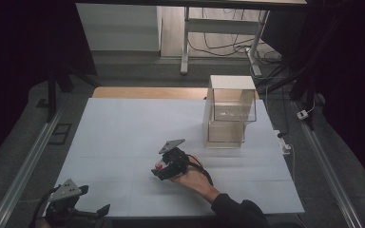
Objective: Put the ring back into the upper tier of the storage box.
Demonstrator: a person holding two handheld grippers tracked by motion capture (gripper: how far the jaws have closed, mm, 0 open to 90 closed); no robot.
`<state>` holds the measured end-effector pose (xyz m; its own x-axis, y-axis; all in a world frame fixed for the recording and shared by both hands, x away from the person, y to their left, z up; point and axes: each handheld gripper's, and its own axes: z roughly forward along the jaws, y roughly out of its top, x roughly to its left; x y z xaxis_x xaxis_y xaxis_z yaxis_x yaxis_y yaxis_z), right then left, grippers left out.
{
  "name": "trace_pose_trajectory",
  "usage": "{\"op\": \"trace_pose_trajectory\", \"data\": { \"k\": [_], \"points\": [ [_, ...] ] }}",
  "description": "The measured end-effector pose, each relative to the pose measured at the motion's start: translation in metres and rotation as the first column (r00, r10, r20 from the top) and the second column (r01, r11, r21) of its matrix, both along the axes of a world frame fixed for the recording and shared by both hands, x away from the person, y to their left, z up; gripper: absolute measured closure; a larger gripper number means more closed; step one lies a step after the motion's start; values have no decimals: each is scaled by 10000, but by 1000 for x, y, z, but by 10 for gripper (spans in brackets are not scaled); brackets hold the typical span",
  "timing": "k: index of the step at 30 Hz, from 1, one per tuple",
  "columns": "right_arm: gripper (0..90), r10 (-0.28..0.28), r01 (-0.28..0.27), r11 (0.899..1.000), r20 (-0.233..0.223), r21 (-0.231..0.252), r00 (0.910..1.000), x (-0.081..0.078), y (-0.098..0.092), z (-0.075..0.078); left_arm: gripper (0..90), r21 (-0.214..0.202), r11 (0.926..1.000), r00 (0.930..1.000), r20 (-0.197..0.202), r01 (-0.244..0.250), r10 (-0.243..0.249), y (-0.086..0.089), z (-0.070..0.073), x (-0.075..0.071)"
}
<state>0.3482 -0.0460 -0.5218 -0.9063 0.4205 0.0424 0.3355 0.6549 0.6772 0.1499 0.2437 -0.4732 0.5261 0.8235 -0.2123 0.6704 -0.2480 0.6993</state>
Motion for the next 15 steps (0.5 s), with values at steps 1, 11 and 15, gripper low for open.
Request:
{"op": "trace_pose_trajectory", "data": {
  "k": [1, 11, 15],
  "points": [
    [346, 48, -48, 10000, -10, 33, 10000, 1, 1, 0, 0, 4, 10000, 10000, 16, -11, 11, 0, 0, 0],
    [712, 209, -209, 9993, -4, -316, 9998, 3, 6, 3, 0, 25, 10000, 10000, 30, 28, -28, 0, 0, 0],
    [715, 242, -243, 9993, -22, -279, 9997, 1, 4, 6, 0, 48, 10000, 10000, 41, 18, -18, 0, 0, 0]
  ]
}}
